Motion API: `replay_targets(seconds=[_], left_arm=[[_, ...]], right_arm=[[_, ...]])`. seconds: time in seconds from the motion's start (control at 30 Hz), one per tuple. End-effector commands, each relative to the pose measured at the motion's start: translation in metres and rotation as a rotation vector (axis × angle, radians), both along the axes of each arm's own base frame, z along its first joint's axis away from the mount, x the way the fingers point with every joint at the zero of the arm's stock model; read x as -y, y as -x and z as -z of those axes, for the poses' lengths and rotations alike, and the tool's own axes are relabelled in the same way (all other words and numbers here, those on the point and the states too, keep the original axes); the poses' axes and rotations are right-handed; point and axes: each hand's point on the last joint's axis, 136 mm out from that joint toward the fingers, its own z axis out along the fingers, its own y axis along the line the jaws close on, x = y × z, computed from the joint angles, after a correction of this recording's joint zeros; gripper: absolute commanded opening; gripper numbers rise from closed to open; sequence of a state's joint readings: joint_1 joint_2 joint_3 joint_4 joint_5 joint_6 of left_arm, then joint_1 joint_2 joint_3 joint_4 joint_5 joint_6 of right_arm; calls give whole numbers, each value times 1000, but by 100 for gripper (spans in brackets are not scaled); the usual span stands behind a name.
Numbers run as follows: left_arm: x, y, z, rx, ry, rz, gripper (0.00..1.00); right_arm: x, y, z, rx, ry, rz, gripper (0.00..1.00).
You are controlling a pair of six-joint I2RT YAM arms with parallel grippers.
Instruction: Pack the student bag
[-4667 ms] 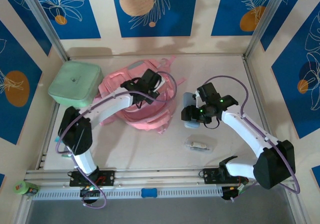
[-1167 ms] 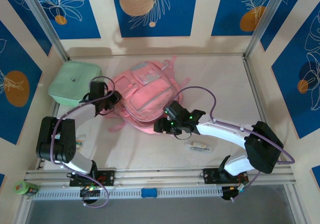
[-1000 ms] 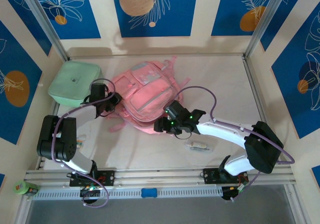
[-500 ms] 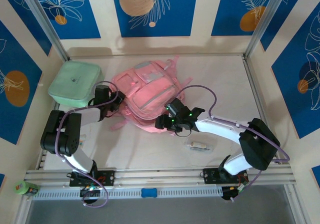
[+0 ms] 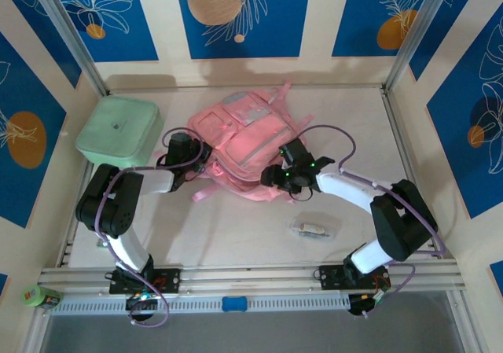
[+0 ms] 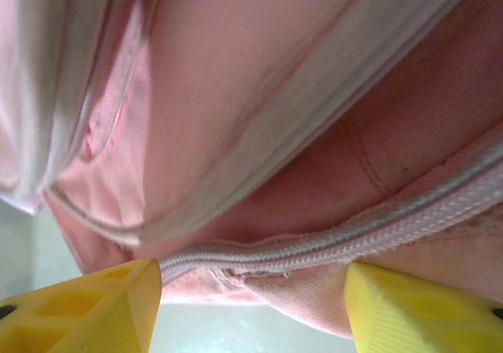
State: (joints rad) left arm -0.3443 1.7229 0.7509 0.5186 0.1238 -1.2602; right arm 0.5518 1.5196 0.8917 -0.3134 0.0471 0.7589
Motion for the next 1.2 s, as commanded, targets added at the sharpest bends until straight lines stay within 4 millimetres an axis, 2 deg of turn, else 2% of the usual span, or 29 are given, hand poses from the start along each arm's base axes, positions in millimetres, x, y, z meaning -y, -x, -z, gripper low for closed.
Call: replay_targets(seconds=[0.0, 0.13, 0.2, 0.3, 0.4, 0.43, 0.53, 0.6, 0.7, 0.83, 0.93, 1.03, 1.17], left_arm=[[15, 8, -27, 23, 28, 22, 0], [26, 36, -33, -11, -7, 11, 0], [28, 47, -40, -3, -23, -5, 0], [36, 58, -43, -35, -48, 5, 0], [43, 62, -48, -17, -39, 1, 0], [44, 64, -50, -15, -41, -3, 0], [46, 69, -57, -9, -38, -2, 0], [46, 72, -63, 8, -59, -2, 0], [50, 75, -63, 1, -68, 8, 0], [56, 74, -65, 19, -16, 11, 0], [59, 74, -69, 19, -19, 22, 0], [58, 74, -72, 27, -17, 16, 0], [57, 75, -73, 34, -6, 16, 0]], right_arm=[[5, -39, -19, 95, -18, -28, 64], [27, -78, -36, 156, -7, 4, 67], [37, -86, -44, 170, -11, 15, 70], [42, -77, -57, 175, 8, -12, 74], [51, -51, -63, 157, 117, -11, 75], [49, -39, -64, 161, 138, -27, 75], [27, -4, -62, 147, 174, -115, 74], [16, 12, -57, 134, 237, -146, 72], [-22, 26, -55, 174, 258, -215, 67], [-78, 27, -54, 222, 160, -266, 57], [-102, 22, -60, 276, 195, -278, 51], [-121, 16, -59, 315, 214, -270, 44], [-131, 3, -52, 325, 217, -221, 35]])
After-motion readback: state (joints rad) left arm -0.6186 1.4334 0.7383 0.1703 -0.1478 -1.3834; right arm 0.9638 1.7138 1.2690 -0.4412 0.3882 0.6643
